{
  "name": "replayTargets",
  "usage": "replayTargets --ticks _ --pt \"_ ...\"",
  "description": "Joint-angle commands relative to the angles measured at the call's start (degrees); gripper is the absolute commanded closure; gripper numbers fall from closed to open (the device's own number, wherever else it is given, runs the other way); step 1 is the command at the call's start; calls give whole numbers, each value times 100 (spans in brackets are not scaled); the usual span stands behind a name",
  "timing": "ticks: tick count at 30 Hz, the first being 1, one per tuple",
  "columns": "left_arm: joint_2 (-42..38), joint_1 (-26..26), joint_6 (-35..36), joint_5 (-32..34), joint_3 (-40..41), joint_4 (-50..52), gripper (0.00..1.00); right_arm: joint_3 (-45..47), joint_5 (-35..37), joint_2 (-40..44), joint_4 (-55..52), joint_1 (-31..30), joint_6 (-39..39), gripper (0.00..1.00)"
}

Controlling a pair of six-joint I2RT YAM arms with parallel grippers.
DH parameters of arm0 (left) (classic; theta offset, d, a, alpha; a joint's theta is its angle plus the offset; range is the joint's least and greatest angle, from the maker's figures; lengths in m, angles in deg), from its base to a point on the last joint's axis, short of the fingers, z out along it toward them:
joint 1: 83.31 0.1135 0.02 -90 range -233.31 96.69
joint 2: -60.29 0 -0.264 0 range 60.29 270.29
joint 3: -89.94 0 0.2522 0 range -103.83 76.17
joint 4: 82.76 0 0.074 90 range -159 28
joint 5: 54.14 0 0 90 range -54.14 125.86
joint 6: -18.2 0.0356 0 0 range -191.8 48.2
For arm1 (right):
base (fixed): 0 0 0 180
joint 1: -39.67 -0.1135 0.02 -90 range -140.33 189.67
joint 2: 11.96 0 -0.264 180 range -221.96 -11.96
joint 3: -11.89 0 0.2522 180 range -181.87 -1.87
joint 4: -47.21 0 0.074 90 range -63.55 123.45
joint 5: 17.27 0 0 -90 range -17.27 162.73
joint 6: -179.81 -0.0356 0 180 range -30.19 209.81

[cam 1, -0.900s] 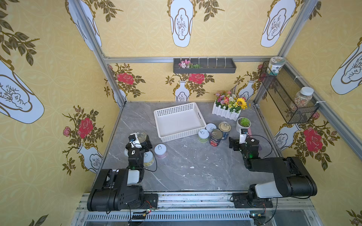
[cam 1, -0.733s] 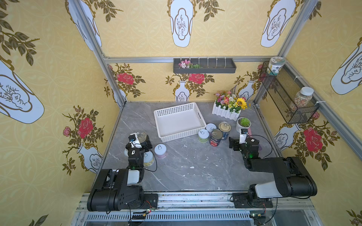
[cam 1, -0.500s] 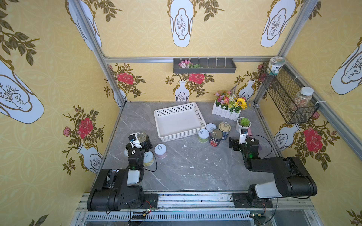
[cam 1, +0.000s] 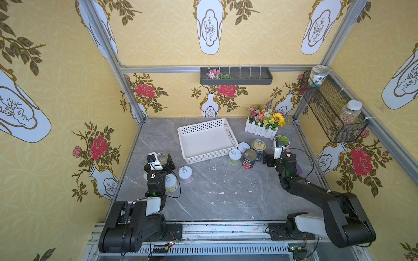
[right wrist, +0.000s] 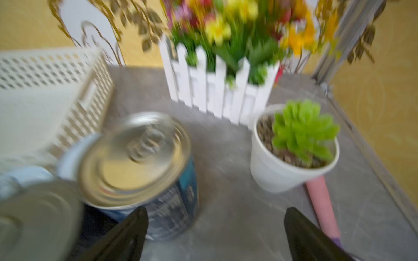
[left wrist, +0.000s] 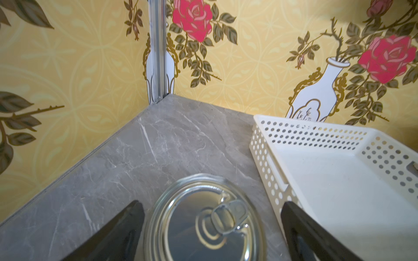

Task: Put the canned food in the basket
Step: Move the basket to the center of the board.

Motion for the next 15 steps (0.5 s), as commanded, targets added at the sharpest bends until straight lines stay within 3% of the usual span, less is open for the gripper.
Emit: replayTargets --ticks 1,4,6,8,9,12,13,15 --pt "-578 -115 -150 662 -324 1105 0 -431 388 552 -1478 -130 -379 3" --pt "-1087 -143 -775 1205 -677 2211 0 -728 -355 1132 -2054 -100 -676 3" --pt "-1481 -142 -1311 1301 -1169 3380 0 -862 -528 1455 -1985 -146 -1307 3" --pt "-1781 -138 -1605 796 -1805 4629 0 -1219 -130 1553 -2647 -146 -2642 3" --pt "-1876 -142 -1818 414 -2091 5140 0 -1578 -369 1474 -3199 -133 -2861 3" --pt "-1964 -147 -2134 -369 -2311 5406 0 -2841 -2697 483 -4058 -347 -1881 3" --pt "-1958 -144 -2306 -516 -2271 5333 0 -3248 -2921 101 -4368 -539 -1823 3" --pt "-1884 -138 -2789 -1008 -2273 5192 0 -4249 -2300 -757 -5314 -1242 -1576 3"
